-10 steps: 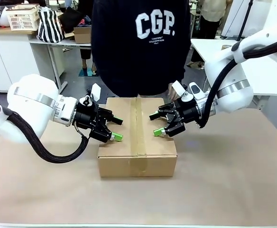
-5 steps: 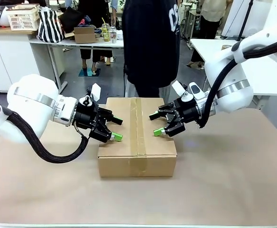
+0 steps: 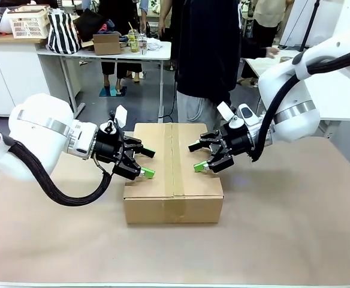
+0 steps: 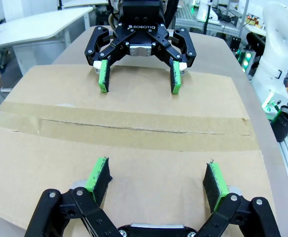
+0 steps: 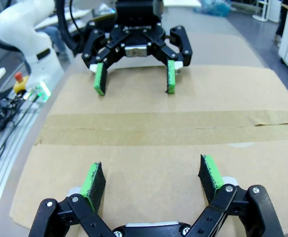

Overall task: Pack the gift set into the box.
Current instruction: Press and hold the closed box until the human finishes sealing it.

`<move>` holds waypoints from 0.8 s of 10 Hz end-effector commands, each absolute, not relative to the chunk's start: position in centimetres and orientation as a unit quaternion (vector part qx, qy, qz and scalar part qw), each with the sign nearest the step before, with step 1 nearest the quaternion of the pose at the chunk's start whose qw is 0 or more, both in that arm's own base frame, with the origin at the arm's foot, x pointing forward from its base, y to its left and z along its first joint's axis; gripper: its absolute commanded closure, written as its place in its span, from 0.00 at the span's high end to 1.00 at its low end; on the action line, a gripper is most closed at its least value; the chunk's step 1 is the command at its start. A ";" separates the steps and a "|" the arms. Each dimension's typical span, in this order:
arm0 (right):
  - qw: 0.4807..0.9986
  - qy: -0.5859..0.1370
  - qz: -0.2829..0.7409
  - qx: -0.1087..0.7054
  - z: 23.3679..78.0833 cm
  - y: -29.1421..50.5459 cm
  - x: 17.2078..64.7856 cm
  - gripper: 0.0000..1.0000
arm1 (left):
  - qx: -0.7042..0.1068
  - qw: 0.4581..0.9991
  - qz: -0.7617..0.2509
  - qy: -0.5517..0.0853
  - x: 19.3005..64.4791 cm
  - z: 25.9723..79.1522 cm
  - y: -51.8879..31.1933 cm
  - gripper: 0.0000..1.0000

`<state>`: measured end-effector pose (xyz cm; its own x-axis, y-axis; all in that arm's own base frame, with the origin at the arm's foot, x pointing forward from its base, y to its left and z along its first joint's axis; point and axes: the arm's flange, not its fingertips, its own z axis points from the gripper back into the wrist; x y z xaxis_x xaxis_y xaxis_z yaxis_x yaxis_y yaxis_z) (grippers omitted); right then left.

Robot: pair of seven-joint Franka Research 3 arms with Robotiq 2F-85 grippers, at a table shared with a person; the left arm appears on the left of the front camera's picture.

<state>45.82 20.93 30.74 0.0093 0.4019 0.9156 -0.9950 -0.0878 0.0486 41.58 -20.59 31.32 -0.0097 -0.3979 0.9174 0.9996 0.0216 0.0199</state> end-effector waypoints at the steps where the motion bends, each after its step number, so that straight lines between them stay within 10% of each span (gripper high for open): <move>1: 0.576 -0.355 0.608 0.416 30.6 20.9 45.8 1.00 | -0.373 0.597 -0.589 -0.396 41.4 31.2 -20.5 1.00; 8: 0.576 -0.355 0.608 0.416 30.6 20.9 45.8 1.00 | -0.373 0.597 -0.589 -0.396 41.4 31.2 -20.5 1.00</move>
<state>45.82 20.93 30.74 0.0093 0.4019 0.9156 -0.9950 -0.0878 0.0486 41.58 -20.59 31.32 -0.0097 -0.3979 0.9174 0.9996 0.0216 0.0199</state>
